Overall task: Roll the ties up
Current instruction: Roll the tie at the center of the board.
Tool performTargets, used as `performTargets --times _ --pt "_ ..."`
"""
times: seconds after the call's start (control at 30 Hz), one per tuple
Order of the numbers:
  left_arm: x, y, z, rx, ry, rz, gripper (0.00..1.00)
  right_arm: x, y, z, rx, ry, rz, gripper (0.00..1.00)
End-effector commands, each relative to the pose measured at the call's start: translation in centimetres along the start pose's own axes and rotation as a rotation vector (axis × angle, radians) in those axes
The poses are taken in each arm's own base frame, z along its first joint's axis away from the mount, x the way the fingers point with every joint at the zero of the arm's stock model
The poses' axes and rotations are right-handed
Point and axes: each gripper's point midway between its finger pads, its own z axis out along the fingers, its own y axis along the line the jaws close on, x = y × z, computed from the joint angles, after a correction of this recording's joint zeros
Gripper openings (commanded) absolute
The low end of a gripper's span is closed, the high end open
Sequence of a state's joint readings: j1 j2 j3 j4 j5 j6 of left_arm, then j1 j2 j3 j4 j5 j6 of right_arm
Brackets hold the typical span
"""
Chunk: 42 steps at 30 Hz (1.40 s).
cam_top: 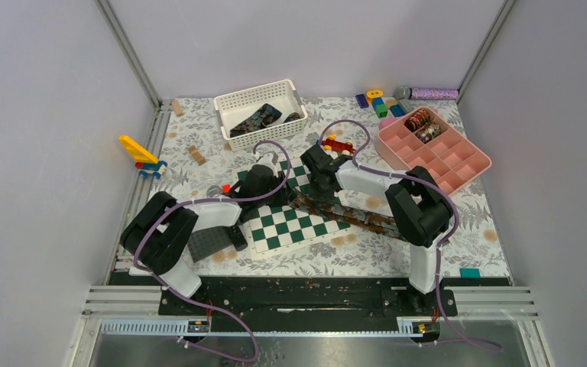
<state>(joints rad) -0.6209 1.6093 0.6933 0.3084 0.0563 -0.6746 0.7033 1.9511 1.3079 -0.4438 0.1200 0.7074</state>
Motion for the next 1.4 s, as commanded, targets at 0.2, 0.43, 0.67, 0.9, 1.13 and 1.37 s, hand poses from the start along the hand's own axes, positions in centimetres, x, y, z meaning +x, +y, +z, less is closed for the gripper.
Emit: performTargets --times 0.2,0.43,0.67,0.9,1.13,1.37 --pt "-1.4 -1.6 -0.4 0.056 -0.055 0.003 0.31 1.1 -0.4 0.9 0.02 0.031 -0.019 0.0" --pt "-1.6 -1.6 -0.5 0.056 -0.064 -0.005 0.31 1.2 -0.4 -0.1 0.004 0.023 -0.019 0.0" --pt "-2.0 -2.2 -0.8 0.081 -0.083 -0.026 0.33 1.8 -0.5 -0.7 -0.012 0.029 -0.022 0.0" --pt "-1.9 -2.3 -0.6 0.084 -0.077 -0.027 0.35 2.7 -0.1 -1.1 -0.029 0.037 -0.024 0.0" --pt "-1.9 -2.2 -0.6 0.085 -0.078 -0.034 0.36 2.8 0.2 -2.3 -0.057 0.027 -0.026 0.0" --pt "-1.9 -2.2 -0.5 0.084 -0.075 -0.035 0.4 3.2 0.5 -2.5 -0.066 0.034 -0.031 0.0"
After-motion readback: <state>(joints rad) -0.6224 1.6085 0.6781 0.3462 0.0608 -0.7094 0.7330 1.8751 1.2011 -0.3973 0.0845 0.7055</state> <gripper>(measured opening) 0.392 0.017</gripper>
